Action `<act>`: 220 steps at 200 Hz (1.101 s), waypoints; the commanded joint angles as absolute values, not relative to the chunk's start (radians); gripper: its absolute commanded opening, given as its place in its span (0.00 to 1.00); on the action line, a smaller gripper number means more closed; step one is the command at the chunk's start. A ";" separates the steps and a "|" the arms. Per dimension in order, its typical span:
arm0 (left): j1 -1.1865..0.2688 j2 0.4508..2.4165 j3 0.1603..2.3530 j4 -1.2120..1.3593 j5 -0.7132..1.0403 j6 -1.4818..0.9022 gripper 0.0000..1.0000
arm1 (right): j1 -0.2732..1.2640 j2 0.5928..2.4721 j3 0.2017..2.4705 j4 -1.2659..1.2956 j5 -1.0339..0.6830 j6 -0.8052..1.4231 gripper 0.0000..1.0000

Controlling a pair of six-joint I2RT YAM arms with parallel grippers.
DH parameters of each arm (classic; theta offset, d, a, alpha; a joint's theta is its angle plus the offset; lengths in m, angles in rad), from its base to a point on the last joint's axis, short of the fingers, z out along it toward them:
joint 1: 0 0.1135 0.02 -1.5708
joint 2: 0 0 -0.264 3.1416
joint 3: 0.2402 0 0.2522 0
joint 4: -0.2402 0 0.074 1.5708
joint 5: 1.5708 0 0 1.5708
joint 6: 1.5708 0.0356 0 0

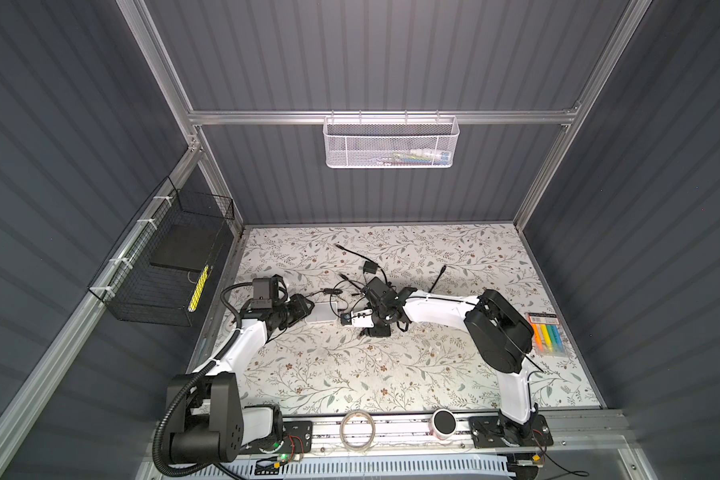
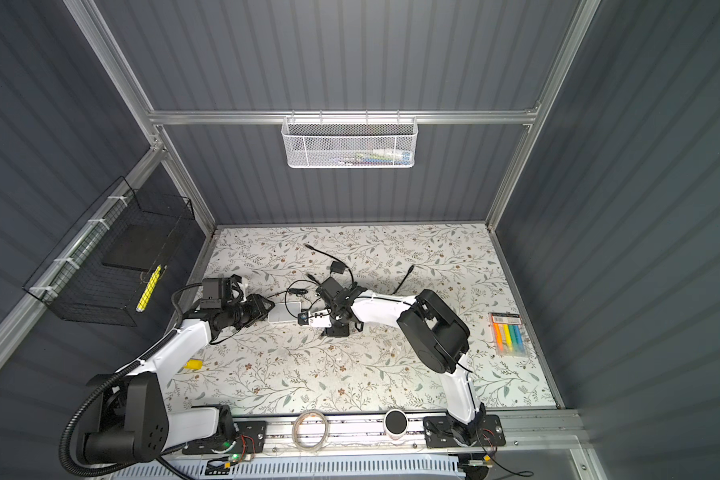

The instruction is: Insert the plug into the switch port

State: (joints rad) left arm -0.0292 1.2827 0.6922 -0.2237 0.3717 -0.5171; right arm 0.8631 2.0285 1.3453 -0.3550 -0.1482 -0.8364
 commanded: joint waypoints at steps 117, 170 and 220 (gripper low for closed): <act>-0.021 1.226 0.660 -0.234 0.399 -0.514 0.45 | 0.879 1.966 1.445 -0.474 -0.231 -0.876 0.01; -0.021 1.213 0.654 -0.226 0.406 -0.518 0.45 | 0.855 1.829 1.514 -0.543 -0.208 -0.797 0.00; -0.021 1.228 0.667 -0.218 0.419 -0.517 0.45 | 0.816 1.698 1.515 -0.598 -0.181 -0.731 0.00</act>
State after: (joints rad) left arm -0.0292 1.2324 0.6605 -0.2226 0.3946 -0.5179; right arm 0.8364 1.7428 1.5021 -0.5297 -0.1959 -0.7895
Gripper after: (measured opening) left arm 0.454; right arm 0.076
